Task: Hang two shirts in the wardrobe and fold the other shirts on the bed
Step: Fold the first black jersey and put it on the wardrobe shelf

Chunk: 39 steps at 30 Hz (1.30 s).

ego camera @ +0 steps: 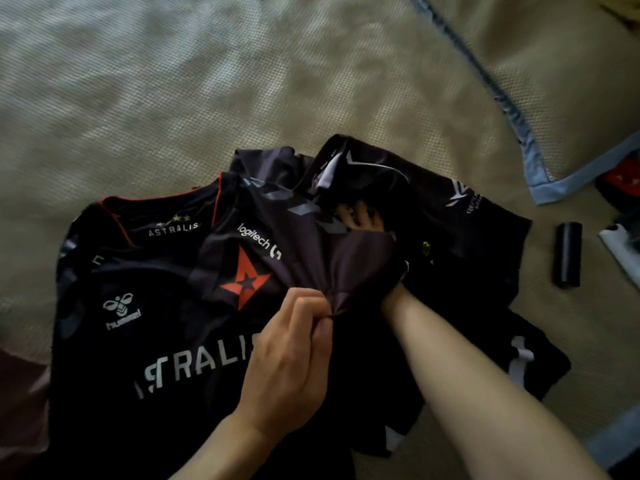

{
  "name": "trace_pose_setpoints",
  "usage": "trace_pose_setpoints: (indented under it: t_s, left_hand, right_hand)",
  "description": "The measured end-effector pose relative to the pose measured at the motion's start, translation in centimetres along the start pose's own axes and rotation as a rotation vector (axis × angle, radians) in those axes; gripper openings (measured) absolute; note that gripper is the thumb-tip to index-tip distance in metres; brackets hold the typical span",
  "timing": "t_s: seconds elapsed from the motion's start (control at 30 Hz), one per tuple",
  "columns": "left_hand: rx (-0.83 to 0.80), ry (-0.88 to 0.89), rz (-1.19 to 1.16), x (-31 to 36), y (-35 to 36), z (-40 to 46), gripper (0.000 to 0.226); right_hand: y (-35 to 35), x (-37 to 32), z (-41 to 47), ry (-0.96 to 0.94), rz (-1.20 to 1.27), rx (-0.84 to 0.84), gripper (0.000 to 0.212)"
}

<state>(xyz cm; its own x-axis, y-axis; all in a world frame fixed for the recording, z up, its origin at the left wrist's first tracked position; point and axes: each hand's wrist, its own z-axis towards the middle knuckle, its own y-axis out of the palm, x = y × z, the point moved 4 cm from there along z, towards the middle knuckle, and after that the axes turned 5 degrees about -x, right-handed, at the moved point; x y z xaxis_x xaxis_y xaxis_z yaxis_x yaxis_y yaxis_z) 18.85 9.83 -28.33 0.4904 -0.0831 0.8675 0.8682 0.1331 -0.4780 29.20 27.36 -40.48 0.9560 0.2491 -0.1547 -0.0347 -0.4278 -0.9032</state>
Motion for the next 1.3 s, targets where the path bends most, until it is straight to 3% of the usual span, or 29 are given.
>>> trace_pose_setpoints:
  t_s: [0.13,0.23,0.3,0.43,0.5,0.53,0.63,0.7,0.73,0.8,0.93,1.07,1.2,1.3]
  left_hand:
    - [0.024,-0.022,0.0,-0.7,0.0,-0.8,0.008]
    - [0.028,-0.033,-0.006,-0.8,-0.3,-1.2,0.008]
    - [0.009,-0.017,0.004,-0.8,-0.9,-1.5,0.007]
    - [-0.041,-0.043,0.098,-1.3,-2.0,-2.7,0.006]
    - [-0.054,-0.079,0.105,-1.7,-2.3,-3.3,0.005]
    - [-0.06,-0.098,0.109,-1.9,-2.3,-3.5,0.006]
    - [-0.086,-0.145,0.128,-2.2,-1.7,-3.8,0.005]
    - [-0.136,-0.151,0.165,-2.1,-0.9,-3.9,0.007]
    - [-0.16,-0.151,0.178,-2.1,-0.4,-4.0,0.007]
    - [-0.193,-0.149,0.185,-1.9,0.2,-3.9,0.007]
    - [-0.215,-0.095,0.232,-1.8,0.6,-3.6,0.007]
    - [-0.257,-0.068,0.276,-2.1,0.6,-4.1,0.011]
    - [-0.453,-0.037,0.333,-2.7,0.7,-5.6,0.032]
    - [-0.458,-0.077,0.462,-3.7,-1.8,-6.6,0.054]
  right_hand:
    - [-3.8,3.6,2.7,0.074,-0.018,0.146,0.081]
    - [-4.4,7.1,4.4,0.068,0.001,-0.01,0.084]
    - [-5.7,9.0,5.3,0.115,-0.012,-0.006,0.086]
    - [-8.1,13.0,6.5,0.457,-0.08,-0.109,0.088]
    - [-9.5,13.5,6.0,0.578,-0.089,-0.146,0.079]
    - [-9.9,12.7,5.5,0.515,-0.155,-0.083,0.073]
    - [-8.6,7.3,2.6,-0.023,-0.294,0.147,0.07]
    - [-5.8,4.2,-0.1,-0.247,-0.298,0.052,0.072]
    - [-4.2,3.4,-1.2,-0.267,-0.298,-0.04,0.072]
    - [-1.9,3.5,-2.5,-0.231,-0.27,-0.129,0.07]
    - [-1.8,6.1,-2.0,-0.087,-0.189,-0.128,0.067]
    - [-4.7,11.2,-1.0,0.241,-0.204,-0.213,0.073]
    - [-8.2,11.8,-1.5,0.578,-0.212,-0.428,0.072]
    - [-9.7,6.3,-2.7,0.459,-0.388,-0.29,0.063]
